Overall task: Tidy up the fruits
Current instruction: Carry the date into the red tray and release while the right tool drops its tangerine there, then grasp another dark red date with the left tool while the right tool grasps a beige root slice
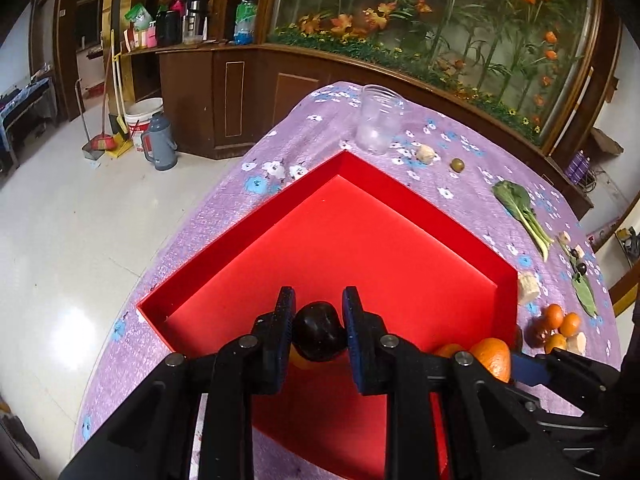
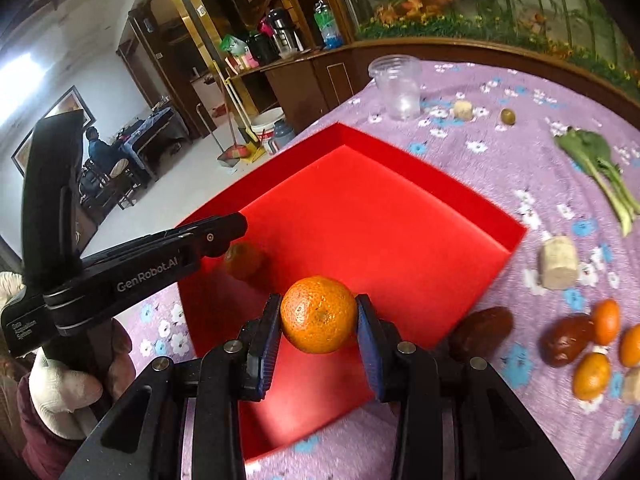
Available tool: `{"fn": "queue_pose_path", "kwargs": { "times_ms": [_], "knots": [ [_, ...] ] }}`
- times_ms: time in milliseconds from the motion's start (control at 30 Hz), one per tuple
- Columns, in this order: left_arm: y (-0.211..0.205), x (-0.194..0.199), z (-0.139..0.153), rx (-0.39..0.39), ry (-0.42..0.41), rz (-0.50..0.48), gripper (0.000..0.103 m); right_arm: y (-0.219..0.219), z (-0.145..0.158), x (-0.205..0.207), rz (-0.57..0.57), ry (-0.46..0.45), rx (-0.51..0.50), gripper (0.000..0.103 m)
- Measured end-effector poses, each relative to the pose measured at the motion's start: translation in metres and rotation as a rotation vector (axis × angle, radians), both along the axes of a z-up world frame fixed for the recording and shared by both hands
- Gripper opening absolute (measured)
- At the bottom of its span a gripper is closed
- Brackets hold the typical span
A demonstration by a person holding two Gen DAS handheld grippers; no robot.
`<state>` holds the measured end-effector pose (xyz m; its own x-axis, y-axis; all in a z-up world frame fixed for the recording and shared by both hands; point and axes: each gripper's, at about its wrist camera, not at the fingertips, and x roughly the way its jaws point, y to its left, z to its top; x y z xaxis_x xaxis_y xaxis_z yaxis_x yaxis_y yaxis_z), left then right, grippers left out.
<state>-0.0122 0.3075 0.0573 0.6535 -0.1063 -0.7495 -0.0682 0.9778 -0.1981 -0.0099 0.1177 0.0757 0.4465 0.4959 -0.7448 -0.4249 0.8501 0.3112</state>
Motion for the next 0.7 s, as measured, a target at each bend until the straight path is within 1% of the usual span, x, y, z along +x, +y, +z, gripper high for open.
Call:
{"fn": "queue_pose_path", "kwargs": {
  "times_ms": [67,133,167,200,233,267,333,400,467,600,700],
  "knots": [
    [0.003,0.002,-0.002,-0.008,0.002,0.006,0.023,0.003,-0.004,0.004,0.003,0.002,-0.001,0.040],
    [0.006,0.003,-0.004,-0.017,0.005,0.009,0.025,0.006,-0.006,0.008,0.008,0.005,0.000,0.041],
    [0.006,0.004,-0.004,-0.021,0.007,0.009,0.028,0.007,-0.007,0.009,0.011,0.005,-0.002,0.041],
    [0.006,0.006,-0.004,-0.024,0.008,0.010,0.033,0.009,-0.008,0.010,0.011,0.000,-0.007,0.042],
    [0.006,0.006,-0.004,-0.026,0.006,0.011,0.041,0.010,-0.007,0.009,0.009,-0.011,-0.013,0.042],
    [0.005,0.005,-0.002,-0.024,-0.002,0.011,0.047,0.011,-0.007,0.009,0.010,-0.012,-0.014,0.042],
    [0.005,0.003,0.000,-0.021,-0.011,0.012,0.050,0.012,-0.006,0.010,0.018,-0.016,-0.006,0.045],
    [0.006,0.002,0.004,-0.039,-0.019,0.014,0.058,0.012,-0.004,0.010,0.017,-0.025,-0.009,0.054],
    [0.009,0.000,0.008,-0.058,-0.026,0.021,0.060,0.010,-0.002,0.008,0.012,-0.036,-0.008,0.056],
    [0.012,-0.007,0.017,-0.089,-0.039,0.042,0.061,0.002,0.004,0.005,-0.005,-0.041,0.008,0.056],
    [0.014,-0.016,0.025,-0.113,-0.053,0.055,0.066,-0.006,0.009,0.002,-0.019,-0.048,0.020,0.058]
  ]
}}
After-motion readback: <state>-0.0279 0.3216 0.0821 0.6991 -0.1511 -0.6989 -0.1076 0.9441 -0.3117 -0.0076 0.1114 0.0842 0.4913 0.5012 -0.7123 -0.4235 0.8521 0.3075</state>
